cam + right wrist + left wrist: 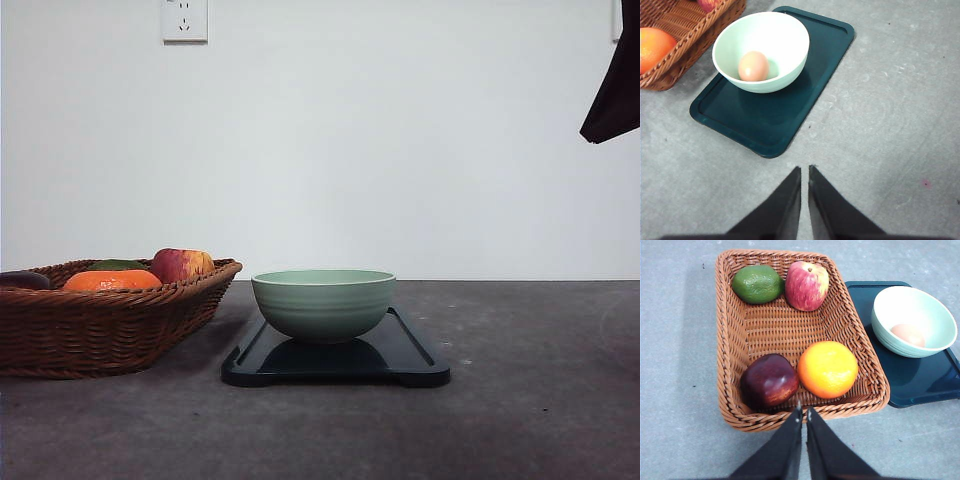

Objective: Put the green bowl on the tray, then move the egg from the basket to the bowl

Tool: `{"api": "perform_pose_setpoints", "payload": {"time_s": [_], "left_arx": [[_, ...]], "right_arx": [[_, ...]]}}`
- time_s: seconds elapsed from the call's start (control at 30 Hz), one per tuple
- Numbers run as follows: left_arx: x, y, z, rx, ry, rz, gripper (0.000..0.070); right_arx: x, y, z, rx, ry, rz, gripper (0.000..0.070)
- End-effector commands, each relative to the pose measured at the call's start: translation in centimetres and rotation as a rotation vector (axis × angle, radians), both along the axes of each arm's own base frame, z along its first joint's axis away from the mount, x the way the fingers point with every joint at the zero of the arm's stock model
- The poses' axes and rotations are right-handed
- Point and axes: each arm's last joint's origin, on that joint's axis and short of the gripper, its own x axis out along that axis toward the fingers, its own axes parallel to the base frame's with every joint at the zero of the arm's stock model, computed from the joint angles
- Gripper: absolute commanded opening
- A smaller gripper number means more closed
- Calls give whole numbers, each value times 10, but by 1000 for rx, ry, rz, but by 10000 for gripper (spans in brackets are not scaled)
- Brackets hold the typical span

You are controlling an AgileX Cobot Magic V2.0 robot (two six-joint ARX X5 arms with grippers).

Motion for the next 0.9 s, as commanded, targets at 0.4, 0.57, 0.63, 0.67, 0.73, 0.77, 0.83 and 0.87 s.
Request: {"api": "perform_pose_setpoints", "payload": {"time_s": [0.4, 0.57, 0.63, 0.67, 0.73, 0.77, 0.83, 0.87], "left_arx": [[-2, 1, 4, 11, -31, -7, 0], [-1, 8, 2, 66, -160, 13, 0], [-1, 11, -3, 84, -251, 38, 0], [-2, 13, -6, 92, -293, 50, 0], [-2, 17, -16, 108, -378, 80, 0], [-3, 18, -22, 112, -412, 94, 0], [-3, 21, -36, 117, -466, 127, 0], [-4, 22, -43, 118, -482, 142, 0]], "right_arx": [[1, 1, 2, 9, -5, 0, 15], [1, 1, 2, 9, -5, 0, 15], [1, 1, 2, 9, -5, 0, 15], [1, 1, 2, 9, -5, 0, 15], [1, 1, 2, 9, -5, 0, 15], [1, 1, 2, 9, -5, 0, 15], [1, 1, 2, 9, -5, 0, 15], [1, 1, 2, 9, -5, 0, 15]]}}
